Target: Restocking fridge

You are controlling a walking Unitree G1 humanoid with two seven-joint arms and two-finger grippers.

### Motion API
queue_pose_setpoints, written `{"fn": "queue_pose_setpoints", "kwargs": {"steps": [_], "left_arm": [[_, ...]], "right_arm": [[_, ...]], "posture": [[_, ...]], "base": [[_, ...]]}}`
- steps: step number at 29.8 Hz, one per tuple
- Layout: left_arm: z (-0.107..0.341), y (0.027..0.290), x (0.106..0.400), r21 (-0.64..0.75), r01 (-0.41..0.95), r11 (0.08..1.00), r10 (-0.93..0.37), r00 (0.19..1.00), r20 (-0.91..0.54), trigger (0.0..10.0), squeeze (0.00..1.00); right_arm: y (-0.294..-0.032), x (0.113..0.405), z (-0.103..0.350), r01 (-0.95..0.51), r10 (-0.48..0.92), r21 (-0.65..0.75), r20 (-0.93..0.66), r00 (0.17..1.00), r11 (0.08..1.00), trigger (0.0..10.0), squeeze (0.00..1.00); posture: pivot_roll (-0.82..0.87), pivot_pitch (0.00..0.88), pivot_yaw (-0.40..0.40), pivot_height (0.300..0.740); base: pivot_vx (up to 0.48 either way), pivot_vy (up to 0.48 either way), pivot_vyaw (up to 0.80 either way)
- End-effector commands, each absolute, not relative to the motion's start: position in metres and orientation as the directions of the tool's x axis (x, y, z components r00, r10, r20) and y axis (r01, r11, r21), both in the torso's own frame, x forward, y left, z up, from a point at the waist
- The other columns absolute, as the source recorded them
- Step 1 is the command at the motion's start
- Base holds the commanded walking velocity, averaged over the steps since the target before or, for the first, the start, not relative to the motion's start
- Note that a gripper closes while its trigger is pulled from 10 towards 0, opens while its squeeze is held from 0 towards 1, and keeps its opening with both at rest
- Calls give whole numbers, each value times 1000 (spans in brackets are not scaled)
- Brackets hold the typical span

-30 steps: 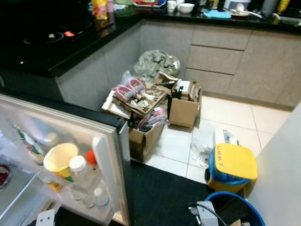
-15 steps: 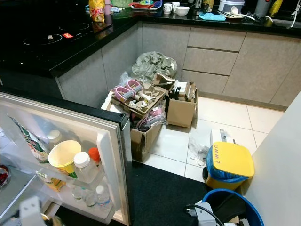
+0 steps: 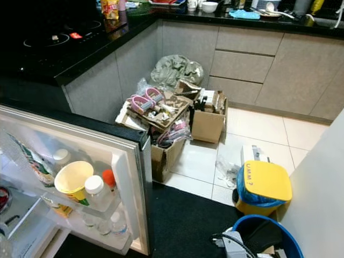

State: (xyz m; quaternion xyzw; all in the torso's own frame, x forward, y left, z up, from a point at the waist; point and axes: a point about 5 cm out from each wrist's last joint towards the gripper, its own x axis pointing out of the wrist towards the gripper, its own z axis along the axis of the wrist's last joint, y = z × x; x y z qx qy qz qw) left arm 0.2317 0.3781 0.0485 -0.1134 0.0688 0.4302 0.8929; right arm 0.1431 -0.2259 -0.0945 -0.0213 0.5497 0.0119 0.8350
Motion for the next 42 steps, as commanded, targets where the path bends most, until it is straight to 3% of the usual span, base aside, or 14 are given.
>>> {"fn": "queue_pose_setpoints", "kwargs": {"steps": [1, 6, 12, 14, 15, 16, 19, 25, 34, 42], "left_arm": [[91, 394, 247, -173, -772, 611, 780, 625, -34, 10000, 0], [122, 396, 263, -216, -708, 673, 735, 672, 89, 10000, 0], [129, 395, 267, -224, -696, 683, 727, 676, 119, 10000, 0], [180, 387, 291, -242, -548, 800, 599, 744, 296, 10000, 0], [180, 387, 291, -242, -548, 800, 599, 744, 296, 10000, 0], [205, 378, 303, -207, -442, 873, 488, 788, 375, 10000, 0], [206, 376, 304, -188, -426, 885, 465, 801, 376, 10000, 0], [215, 371, 319, -54, -325, 944, 328, 913, 244, 10000, 0], [229, 379, 314, 53, -295, 954, 285, 948, 144, 10000, 0], [265, 395, 296, 277, -274, 921, 261, 962, 83, 10000, 0]], "right_arm": [[-227, 141, -95, -48, -6, -26, -921, 390, 999, 10000, 0], [-228, 141, -95, -49, -7, -28, -921, 390, 998, 10000, 0], [-228, 141, -95, -50, -7, -29, -921, 389, 998, 10000, 0], [-228, 141, -95, -52, -7, -30, -922, 388, 998, 10000, 0], [-228, 141, -95, -52, -7, -30, -922, 388, 998, 10000, 0], [-228, 141, -95, -54, -7, -30, -922, 387, 998, 10000, 0], [-228, 140, -95, -55, -7, -31, -922, 387, 998, 10000, 0], [-230, 140, -95, -56, -13, -37, -922, 387, 998, 10000, 0], [-228, 141, -95, -58, -10, -35, -922, 388, 998, 10000, 0], [-229, 140, -95, -59, -11, -37, -923, 385, 998, 10000, 0]], "posture": [[-55, 0, -2, 740], [-55, 0, -2, 740], [-55, 0, -2, 740], [-56, 0, 0, 740], [-56, 0, 0, 740], [-59, 0, 2, 740], [-59, 0, 2, 740], [-60, 0, 5, 740], [-58, 0, 5, 740], [-59, 0, 4, 740]], "base": [[0, 0, 0], [0, 0, 0], [0, 0, 0], [0, 0, 0], [0, 0, 0], [0, 0, 0], [0, 0, 0], [0, 0, 0], [0, 0, 0], [0, 0, 0]]}}
